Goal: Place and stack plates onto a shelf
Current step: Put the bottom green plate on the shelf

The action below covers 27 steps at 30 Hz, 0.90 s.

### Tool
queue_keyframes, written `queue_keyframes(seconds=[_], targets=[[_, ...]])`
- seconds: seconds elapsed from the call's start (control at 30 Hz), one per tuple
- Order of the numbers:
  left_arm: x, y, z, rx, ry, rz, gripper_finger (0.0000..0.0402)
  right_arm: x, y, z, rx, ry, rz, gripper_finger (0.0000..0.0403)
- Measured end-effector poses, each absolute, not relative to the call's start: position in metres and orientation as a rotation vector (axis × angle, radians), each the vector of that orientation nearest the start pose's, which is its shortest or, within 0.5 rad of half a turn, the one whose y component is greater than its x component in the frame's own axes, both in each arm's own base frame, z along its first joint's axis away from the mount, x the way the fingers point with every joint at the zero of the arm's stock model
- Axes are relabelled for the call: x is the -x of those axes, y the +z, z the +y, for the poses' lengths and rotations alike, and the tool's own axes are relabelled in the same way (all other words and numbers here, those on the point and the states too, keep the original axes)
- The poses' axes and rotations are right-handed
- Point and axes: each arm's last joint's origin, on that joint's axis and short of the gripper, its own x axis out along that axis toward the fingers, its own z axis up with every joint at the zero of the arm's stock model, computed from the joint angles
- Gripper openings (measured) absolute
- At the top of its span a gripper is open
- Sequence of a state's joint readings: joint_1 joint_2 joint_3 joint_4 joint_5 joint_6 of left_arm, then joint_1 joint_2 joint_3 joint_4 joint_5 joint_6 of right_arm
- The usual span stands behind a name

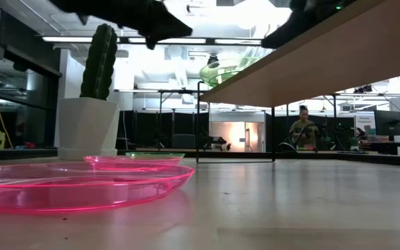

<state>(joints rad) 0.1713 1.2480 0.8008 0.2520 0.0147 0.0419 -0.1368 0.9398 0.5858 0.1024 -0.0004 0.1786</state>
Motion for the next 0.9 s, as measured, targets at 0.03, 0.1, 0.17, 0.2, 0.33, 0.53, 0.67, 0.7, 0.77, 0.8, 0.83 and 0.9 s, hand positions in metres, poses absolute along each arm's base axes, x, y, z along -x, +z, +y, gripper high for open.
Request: queue_keyframes(seconds=[0.03, 0.1, 0.17, 0.2, 0.33, 0.53, 0.67, 0.7, 0.77, 0.8, 0.83, 0.9], targets=[[-0.269, 0.280, 0.045, -0.016, 0.151, 0.167, 0.0001, -0.212, 0.265, -0.029, -0.191, -0.149, 0.254, 0.0000], [-0.261, 0.273, 0.043, 0.005, 0.151, 0.109, 0.0002, -0.223, 0.266, -0.029, -0.177, -0.117, 0.296, 0.0000], [-0.255, 0.267, 0.040, 0.027, 0.147, 0.068, 0.0001, -0.232, 0.268, -0.030, -0.159, -0.092, 0.344, 0.0000], [-0.252, 0.264, 0.038, 0.034, 0.145, 0.050, 0.0001, -0.235, 0.269, -0.030, -0.149, -0.085, 0.371, 0.0000], [-0.248, 0.253, 0.031, 0.017, 0.152, 0.001, 0.0001, -0.246, 0.264, -0.032, -0.116, -0.075, 0.500, 0.0000], [-0.247, 0.246, 0.026, -0.027, 0.139, 0.034, 0.0000, -0.253, 0.256, -0.032, -0.118, -0.045, 0.626, 0.0000], [-0.247, 0.245, 0.026, -0.029, 0.139, 0.046, 0.0001, -0.254, 0.253, -0.031, -0.130, -0.021, 0.647, 0.0000], [-0.247, 0.245, 0.026, -0.030, 0.138, 0.048, 0.0000, -0.254, 0.253, -0.031, -0.133, -0.022, 0.654, 0.0000], [-0.247, 0.244, 0.026, -0.038, 0.138, 0.056, 0.0000, -0.253, 0.251, -0.031, -0.139, -0.024, 0.669, 0.0000], [-0.247, 0.243, 0.026, -0.043, 0.138, 0.064, 0.0000, -0.252, 0.251, -0.030, -0.140, -0.025, 0.679, 0.0000], [-0.247, 0.242, 0.026, -0.044, 0.138, 0.072, 0.0001, -0.251, 0.250, -0.030, -0.143, -0.028, 0.693, 0.0000], [-0.247, 0.242, 0.026, -0.044, 0.138, 0.081, 0.0000, -0.249, 0.248, -0.031, -0.156, -0.053, 0.720, 0.0000]])
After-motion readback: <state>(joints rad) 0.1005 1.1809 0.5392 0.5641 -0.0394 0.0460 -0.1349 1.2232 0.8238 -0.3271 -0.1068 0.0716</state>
